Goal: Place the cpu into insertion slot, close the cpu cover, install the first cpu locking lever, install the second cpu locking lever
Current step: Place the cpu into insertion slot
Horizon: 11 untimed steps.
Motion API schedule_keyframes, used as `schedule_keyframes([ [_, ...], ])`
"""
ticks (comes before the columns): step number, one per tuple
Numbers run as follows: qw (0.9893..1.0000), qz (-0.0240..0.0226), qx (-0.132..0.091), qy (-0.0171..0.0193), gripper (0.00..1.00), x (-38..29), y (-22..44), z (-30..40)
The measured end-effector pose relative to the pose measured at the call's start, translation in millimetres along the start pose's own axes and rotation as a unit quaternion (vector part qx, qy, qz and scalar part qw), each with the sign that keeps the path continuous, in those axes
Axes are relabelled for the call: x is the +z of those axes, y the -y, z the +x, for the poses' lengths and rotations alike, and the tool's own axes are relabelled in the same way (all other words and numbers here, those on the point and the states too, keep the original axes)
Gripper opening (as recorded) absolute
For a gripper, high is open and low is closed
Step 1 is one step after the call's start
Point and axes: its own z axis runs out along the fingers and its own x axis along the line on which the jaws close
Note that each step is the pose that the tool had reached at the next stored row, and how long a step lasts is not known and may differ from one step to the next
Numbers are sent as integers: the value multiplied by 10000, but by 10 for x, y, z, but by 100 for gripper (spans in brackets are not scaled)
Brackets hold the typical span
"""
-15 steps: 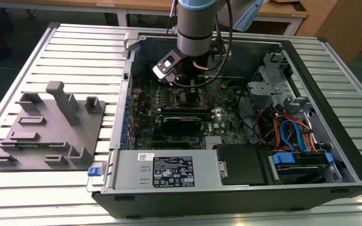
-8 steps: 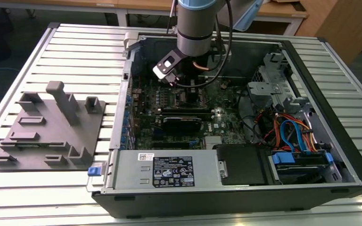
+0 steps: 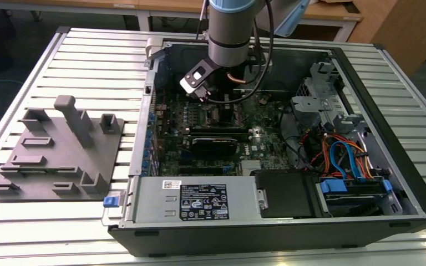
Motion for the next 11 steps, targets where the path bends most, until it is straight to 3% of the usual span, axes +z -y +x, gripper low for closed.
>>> schedule_keyframes([
  [1, 10000, 0, 0, 0, 59, 0, 0, 0],
  [7, 10000, 0, 0, 1, 59, -9, 0, 0],
  [11, 10000, 2, 0, 3, 59, -52, -2, 0],
])
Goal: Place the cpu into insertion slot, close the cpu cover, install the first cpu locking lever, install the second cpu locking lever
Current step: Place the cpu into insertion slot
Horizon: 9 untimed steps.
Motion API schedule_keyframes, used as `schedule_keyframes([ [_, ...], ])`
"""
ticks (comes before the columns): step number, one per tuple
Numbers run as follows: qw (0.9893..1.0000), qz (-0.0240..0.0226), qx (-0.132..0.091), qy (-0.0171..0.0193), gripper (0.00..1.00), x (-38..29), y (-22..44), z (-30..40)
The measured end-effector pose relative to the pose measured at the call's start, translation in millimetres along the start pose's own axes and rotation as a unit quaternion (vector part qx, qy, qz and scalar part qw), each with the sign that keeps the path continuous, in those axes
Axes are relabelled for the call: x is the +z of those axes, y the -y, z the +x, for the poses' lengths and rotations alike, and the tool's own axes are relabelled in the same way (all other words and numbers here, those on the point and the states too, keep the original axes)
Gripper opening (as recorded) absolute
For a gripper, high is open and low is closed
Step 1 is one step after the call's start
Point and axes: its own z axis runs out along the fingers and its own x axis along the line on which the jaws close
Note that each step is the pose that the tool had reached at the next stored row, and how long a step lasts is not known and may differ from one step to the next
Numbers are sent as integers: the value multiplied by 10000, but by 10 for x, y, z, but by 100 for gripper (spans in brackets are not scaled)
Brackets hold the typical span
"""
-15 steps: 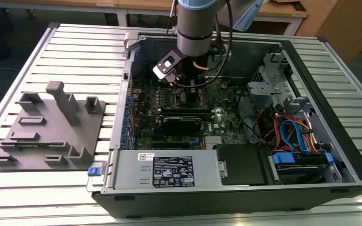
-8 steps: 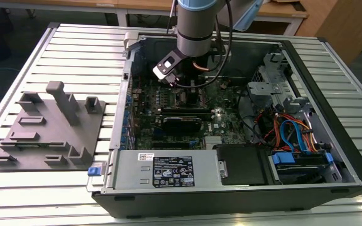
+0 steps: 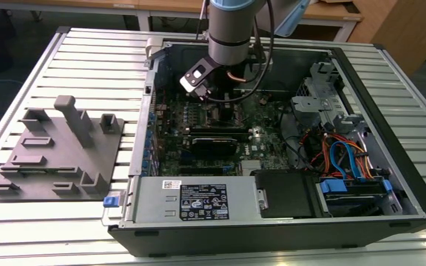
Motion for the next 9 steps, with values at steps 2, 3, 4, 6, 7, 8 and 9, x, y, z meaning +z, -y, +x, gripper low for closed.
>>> schedule_keyframes([
  [2, 10000, 0, 0, 1, 59, -22, -1, 0],
  [3, 10000, 0, 0, 1, 59, -34, -1, 0],
  [4, 10000, 0, 0, 0, 59, -47, -2, 0],
  [6, 10000, 0, 0, 0, 59, -72, -3, 0],
  [7, 10000, 0, 0, 0, 59, -85, -4, 0],
  [8, 10000, 0, 0, 1, 59, -98, -4, 0],
  [9, 10000, 1, 0, 1, 59, -110, -5, 0],
])
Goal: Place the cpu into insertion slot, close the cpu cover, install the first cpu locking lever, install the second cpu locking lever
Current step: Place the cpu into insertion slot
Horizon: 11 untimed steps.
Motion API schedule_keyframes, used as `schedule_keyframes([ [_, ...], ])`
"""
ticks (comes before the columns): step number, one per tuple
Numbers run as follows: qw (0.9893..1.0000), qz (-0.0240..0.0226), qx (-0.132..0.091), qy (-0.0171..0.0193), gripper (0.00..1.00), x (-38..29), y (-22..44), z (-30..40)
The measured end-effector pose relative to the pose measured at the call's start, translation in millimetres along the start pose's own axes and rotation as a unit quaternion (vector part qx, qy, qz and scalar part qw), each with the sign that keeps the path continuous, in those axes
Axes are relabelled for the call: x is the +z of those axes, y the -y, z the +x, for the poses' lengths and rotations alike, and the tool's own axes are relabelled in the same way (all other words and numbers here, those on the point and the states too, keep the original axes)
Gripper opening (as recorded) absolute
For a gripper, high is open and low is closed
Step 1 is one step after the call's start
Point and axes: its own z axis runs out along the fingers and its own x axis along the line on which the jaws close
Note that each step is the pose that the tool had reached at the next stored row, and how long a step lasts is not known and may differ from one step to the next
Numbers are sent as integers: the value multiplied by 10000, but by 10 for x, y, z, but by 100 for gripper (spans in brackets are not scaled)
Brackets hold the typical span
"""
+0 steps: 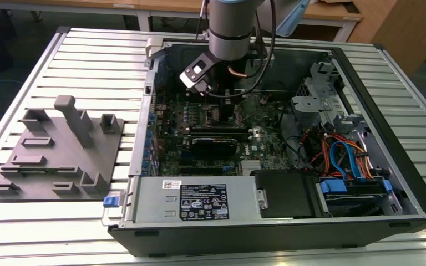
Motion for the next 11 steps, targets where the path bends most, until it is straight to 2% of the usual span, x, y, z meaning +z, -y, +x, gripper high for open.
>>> schedule_keyframes([
  [3, 10000, 0, 0, -1, 58, -32, -2, 0],
  [5, 10000, 0, 0, -1, 45, -48, -2, 0],
  [6, 10000, 0, 0, -1, 45, -53, -3, 1],
  [8, 10000, -1, 0, -2, 34, -54, -3, 1],
  [9, 10000, -1, 0, -2, 34, -54, -3, 1],
  [11, 10000, 0, 0, -1, 22, -55, -3, 0],
])
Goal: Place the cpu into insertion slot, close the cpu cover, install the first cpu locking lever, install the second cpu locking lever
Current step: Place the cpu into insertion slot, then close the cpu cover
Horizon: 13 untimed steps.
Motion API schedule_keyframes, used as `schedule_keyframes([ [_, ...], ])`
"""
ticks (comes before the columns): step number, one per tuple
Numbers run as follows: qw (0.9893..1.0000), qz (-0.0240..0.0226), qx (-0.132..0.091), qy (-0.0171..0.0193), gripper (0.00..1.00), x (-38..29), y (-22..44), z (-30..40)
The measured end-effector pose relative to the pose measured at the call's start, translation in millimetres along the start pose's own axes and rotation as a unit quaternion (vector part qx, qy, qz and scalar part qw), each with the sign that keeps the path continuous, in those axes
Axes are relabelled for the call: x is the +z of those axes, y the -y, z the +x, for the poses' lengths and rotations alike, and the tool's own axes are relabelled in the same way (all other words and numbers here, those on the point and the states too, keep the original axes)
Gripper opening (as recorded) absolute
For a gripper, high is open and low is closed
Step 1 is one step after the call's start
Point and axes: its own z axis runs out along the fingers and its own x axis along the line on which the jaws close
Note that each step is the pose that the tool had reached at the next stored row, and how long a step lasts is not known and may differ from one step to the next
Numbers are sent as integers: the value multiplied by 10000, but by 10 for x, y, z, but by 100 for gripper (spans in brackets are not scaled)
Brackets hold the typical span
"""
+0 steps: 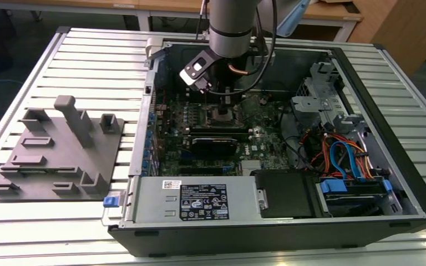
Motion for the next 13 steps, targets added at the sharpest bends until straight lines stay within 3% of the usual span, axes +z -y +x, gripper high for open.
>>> schedule_keyframes([
  [1, 10000, 0, 0, 0, 22, 0, 0, 0],
  [3, 10000, 0, 0, 0, 11, 0, 0, 0],
  [8, 10000, 0, 0, 0, 10, 0, 0, 0],
  [10, 10000, 0, 0, 0, 10, -40, -2, 0],
  [13, 10000, 1, 0, 1, 10, -44, -2, 0],
])
